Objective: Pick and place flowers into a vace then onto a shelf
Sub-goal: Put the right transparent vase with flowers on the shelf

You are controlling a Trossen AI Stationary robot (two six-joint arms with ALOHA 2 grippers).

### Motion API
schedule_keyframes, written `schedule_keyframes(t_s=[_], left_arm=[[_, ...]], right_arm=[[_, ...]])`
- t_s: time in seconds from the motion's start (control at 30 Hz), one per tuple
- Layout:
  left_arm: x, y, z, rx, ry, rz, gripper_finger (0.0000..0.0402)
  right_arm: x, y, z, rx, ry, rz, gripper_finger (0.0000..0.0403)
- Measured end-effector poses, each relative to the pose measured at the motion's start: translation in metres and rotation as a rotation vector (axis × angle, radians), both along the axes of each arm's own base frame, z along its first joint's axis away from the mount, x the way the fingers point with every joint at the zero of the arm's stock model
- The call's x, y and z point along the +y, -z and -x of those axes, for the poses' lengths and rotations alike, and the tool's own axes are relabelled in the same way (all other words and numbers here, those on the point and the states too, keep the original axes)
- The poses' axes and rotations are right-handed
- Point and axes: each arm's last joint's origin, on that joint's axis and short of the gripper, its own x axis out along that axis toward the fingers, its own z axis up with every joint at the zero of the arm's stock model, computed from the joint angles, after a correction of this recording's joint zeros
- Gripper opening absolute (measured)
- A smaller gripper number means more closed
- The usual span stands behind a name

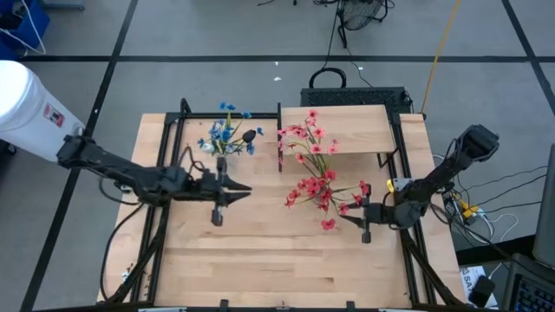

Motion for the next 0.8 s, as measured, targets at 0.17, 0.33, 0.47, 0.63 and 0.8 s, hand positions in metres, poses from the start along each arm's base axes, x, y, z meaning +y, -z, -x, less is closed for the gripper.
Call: schedule_keyframes(t_s=[0.17,0.33,0.47,0.63,0.8], left_arm=[[-0.002,-0.01,0.018,-0.013,-0.008,-0.015,0.0058],[-0.002,-0.015,0.026,-0.028,0.01,-0.051,0.0058],[-0.005,-0.009,0.02,0.002,0.012,-0.07,0.0058],[-0.007,-0.004,0.013,0.008,0.01,-0.081,0.0058],[-0.007,-0.007,0.012,-0.021,0.006,-0.102,0.0058]], right_arm=[[0.001,-0.015,0.007,-0.079,-0.035,-0.025,0.0105],[-0.003,-0.031,0.016,-0.164,-0.038,-0.106,0.0105],[-0.003,-0.028,0.019,-0.129,-0.077,-0.135,0.0105],[-0.005,0.0,0.02,0.079,-0.036,-0.181,0.0105],[-0.008,0.013,0.017,0.148,0.052,-0.292,0.0114]])
